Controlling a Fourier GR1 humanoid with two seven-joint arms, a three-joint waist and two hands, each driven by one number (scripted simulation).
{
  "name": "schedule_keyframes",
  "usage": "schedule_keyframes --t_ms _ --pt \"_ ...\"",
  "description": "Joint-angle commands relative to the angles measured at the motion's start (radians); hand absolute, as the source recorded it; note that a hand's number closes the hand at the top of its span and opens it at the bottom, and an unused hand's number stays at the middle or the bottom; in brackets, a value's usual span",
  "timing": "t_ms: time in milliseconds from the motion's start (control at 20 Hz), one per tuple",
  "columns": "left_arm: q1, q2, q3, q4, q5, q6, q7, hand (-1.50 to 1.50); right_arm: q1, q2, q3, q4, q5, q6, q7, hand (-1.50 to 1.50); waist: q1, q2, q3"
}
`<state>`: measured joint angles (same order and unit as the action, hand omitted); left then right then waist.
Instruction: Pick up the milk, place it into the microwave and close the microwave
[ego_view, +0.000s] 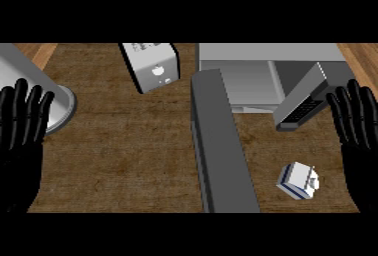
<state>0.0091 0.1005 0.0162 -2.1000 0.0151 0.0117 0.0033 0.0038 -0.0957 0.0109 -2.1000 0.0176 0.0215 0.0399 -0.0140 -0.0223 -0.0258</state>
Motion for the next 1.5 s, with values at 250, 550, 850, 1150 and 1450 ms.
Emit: schedule_keyframes --t_ms 250,550,850,1150,1450 --pt "0.099 -0.032 -0.066 -0.098 -0.133 0.060 0.029 -1.50 0.080 0.094 0.072 -0.103 0.239 -0.323 0.032 -1.50 0.018 0.018 0.026" --pt "0.199 -0.099 -0.133 -0.100 -0.004 0.103 0.038 -1.50 0.159 0.095 0.329 -0.164 0.131 -0.325 0.087 -1.50 0.015 0.020 0.025" --pt "0.287 -0.064 -0.062 -0.102 0.066 0.038 -0.039 -1.50 0.234 0.096 0.529 -0.160 0.272 -0.489 0.032 -1.50 0.015 0.020 0.025" --pt "0.399 -0.075 -0.097 -0.124 0.058 0.009 -0.110 -1.50 0.222 0.096 0.383 -0.042 0.248 -0.505 -0.037 -1.50 0.018 0.021 0.026" --pt "0.456 -0.100 -0.182 -0.144 0.002 0.049 -0.150 -1.50 0.326 0.079 0.313 -0.045 0.161 -0.508 -0.121 -1.50 0.014 0.020 0.026"
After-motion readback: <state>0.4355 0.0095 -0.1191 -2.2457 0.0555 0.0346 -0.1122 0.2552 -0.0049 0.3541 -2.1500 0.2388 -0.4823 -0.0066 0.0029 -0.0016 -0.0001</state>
